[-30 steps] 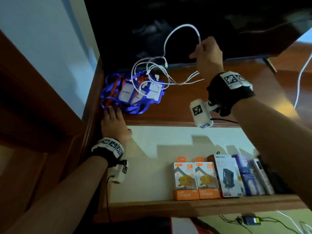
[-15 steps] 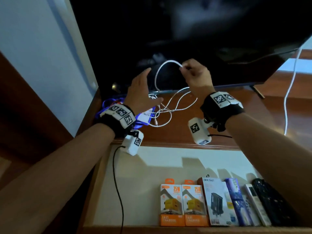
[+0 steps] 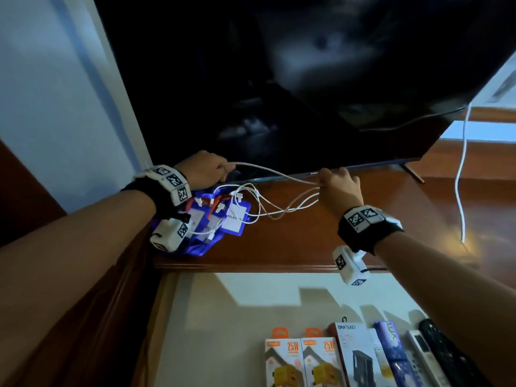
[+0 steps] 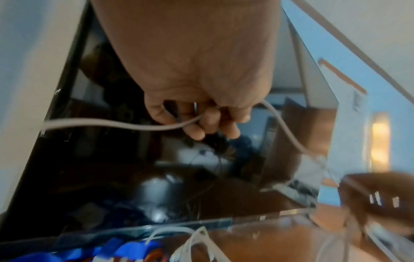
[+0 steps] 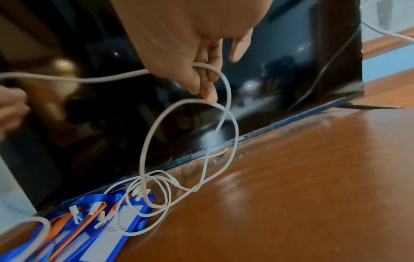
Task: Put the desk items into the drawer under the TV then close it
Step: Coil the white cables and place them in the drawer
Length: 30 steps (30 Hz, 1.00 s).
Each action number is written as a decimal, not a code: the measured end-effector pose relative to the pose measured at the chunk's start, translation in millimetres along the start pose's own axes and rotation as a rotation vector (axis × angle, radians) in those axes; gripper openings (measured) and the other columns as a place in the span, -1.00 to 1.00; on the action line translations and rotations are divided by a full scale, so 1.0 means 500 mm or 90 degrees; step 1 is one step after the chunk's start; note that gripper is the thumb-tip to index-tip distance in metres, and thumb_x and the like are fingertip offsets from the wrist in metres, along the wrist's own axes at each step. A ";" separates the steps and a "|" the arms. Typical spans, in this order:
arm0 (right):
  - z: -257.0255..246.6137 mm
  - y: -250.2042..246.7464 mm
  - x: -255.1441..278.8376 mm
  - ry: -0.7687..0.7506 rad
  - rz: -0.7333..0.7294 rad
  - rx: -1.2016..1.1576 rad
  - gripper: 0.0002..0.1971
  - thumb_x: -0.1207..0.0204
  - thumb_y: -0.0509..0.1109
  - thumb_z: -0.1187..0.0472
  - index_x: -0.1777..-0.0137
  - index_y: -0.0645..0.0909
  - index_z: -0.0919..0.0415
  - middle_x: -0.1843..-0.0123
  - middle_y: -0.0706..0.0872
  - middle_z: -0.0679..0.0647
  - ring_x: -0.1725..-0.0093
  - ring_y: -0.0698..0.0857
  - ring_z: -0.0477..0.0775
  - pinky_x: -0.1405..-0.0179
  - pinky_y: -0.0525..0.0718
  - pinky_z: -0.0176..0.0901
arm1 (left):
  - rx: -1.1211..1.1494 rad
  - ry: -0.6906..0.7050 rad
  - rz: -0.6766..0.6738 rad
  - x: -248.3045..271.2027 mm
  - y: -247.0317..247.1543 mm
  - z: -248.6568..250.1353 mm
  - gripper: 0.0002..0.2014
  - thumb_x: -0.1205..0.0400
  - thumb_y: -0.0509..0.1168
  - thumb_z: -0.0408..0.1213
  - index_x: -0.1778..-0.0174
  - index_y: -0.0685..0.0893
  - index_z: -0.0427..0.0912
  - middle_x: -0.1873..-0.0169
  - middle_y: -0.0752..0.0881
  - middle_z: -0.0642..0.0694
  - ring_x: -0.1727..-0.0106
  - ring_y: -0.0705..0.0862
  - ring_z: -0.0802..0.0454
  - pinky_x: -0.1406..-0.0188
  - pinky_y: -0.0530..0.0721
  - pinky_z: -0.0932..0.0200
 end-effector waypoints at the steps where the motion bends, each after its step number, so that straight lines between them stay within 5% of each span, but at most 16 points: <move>1: 0.004 0.007 0.001 0.015 -0.001 0.006 -0.73 -0.46 0.19 0.41 -0.11 0.52 0.18 -0.02 0.63 0.22 -0.29 0.44 0.26 -0.22 0.37 0.15 | -0.001 -0.014 0.042 -0.005 -0.029 -0.011 -0.64 -0.71 0.15 -0.09 0.38 0.62 -0.09 0.45 0.63 -0.08 0.28 0.63 -0.12 0.22 0.51 0.12; 4: 0.016 0.023 -0.001 0.059 -0.008 -0.015 -0.72 -0.52 0.21 0.33 -0.21 0.51 0.15 -0.12 0.65 0.21 -0.40 0.41 0.23 -0.21 0.47 0.15 | -0.052 -0.058 0.179 0.000 -0.096 -0.042 -0.62 -0.72 0.07 0.00 0.21 0.65 -0.15 0.24 0.69 -0.28 0.16 0.67 -0.30 0.10 0.61 -0.05; 7: 0.012 0.027 -0.011 0.067 -0.005 -0.027 -0.75 -0.56 0.17 0.36 -0.20 0.50 0.17 -0.19 0.61 0.18 -0.25 0.57 0.29 -0.01 0.56 0.06 | -0.079 -0.075 0.220 0.012 -0.111 -0.050 -0.50 -0.74 -0.05 0.06 0.10 0.65 -0.24 0.15 0.69 -0.37 0.12 0.66 -0.37 0.05 0.63 -0.14; 11: 0.037 0.017 -0.045 0.201 -0.017 -0.093 -0.76 -0.60 0.14 0.35 -0.22 0.50 0.28 -0.25 0.57 0.30 -0.17 0.62 0.38 0.06 0.52 0.02 | 0.075 -0.094 0.255 0.017 -0.138 -0.046 -0.49 -0.75 -0.01 -0.01 0.30 0.66 -0.23 0.40 0.64 -0.22 0.23 0.64 -0.26 0.12 0.58 -0.02; 14: 0.068 0.016 -0.080 0.306 -0.055 -0.252 -0.70 -0.64 0.16 0.24 -0.25 0.55 0.39 -0.27 0.62 0.39 -0.26 0.61 0.39 -0.08 0.58 0.01 | 0.223 -0.104 0.224 0.013 -0.130 -0.037 -0.57 -0.72 0.10 -0.04 0.45 0.59 -0.07 0.50 0.54 -0.04 0.32 0.55 -0.07 0.19 0.42 0.13; 17: 0.045 -0.004 -0.119 0.278 -0.079 -0.553 -0.87 -0.61 0.22 0.29 0.00 0.61 0.25 -0.08 0.71 0.28 -0.20 0.68 0.35 0.07 0.71 -0.09 | 0.400 -0.095 0.156 0.007 -0.107 -0.012 -0.64 -0.65 0.21 0.01 0.42 0.58 -0.07 0.51 0.47 0.06 0.33 0.46 0.06 0.22 0.41 0.14; 20: 0.018 -0.083 -0.174 0.208 -0.003 -0.724 -0.74 -0.56 0.21 0.41 0.28 0.50 0.07 0.18 0.64 0.13 0.08 0.68 0.20 0.09 0.73 -0.08 | 0.499 -0.102 0.150 0.005 -0.106 0.004 -0.57 -0.69 0.08 0.11 0.35 0.58 -0.09 0.49 0.39 0.07 0.37 0.37 0.14 0.30 0.35 0.21; 22: -0.002 -0.164 -0.192 0.139 0.099 -0.710 -0.78 -0.50 0.23 0.25 0.37 0.54 0.07 0.28 0.64 0.07 0.16 0.64 0.11 0.03 0.72 0.02 | 0.514 -0.110 0.177 0.001 -0.113 -0.001 -0.49 -0.74 -0.10 0.13 0.32 0.57 -0.06 0.43 0.38 0.04 0.36 0.35 0.13 0.32 0.35 0.21; 26: -0.017 -0.293 -0.164 -0.001 0.324 -0.522 -0.81 -0.60 0.22 0.20 0.09 0.65 0.24 0.13 0.68 0.15 0.12 0.59 0.01 0.17 0.47 -0.46 | 0.475 -0.084 0.227 0.000 -0.124 -0.008 -0.48 -0.76 -0.13 0.10 0.34 0.60 -0.01 0.45 0.40 0.06 0.36 0.36 0.11 0.23 0.38 0.13; 28: -0.015 -0.306 -0.128 -0.062 0.414 -0.433 -0.83 -0.56 0.25 0.31 0.04 0.65 0.36 0.05 0.67 0.31 0.08 0.62 0.18 0.09 0.45 -0.31 | 0.469 -0.111 0.282 0.008 -0.132 -0.028 -0.48 -0.72 -0.07 0.14 0.43 0.60 0.03 0.47 0.42 0.05 0.34 0.38 0.04 0.17 0.35 0.08; 30: 0.010 -0.262 -0.106 -0.043 0.408 -0.338 -0.81 -0.55 0.25 0.30 0.02 0.65 0.39 0.04 0.64 0.40 0.05 0.63 0.36 0.05 0.47 -0.04 | 0.512 -0.191 0.366 0.027 -0.145 -0.068 -0.49 -0.66 0.00 0.16 0.54 0.55 0.02 0.54 0.41 0.02 0.44 0.37 -0.02 0.32 0.34 0.09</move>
Point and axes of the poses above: each hand's wrist, its own x-axis away from the middle knuckle, its own y-axis out of the palm, z = x × y, the point moved 8 cm from there along -x, towards the middle knuckle
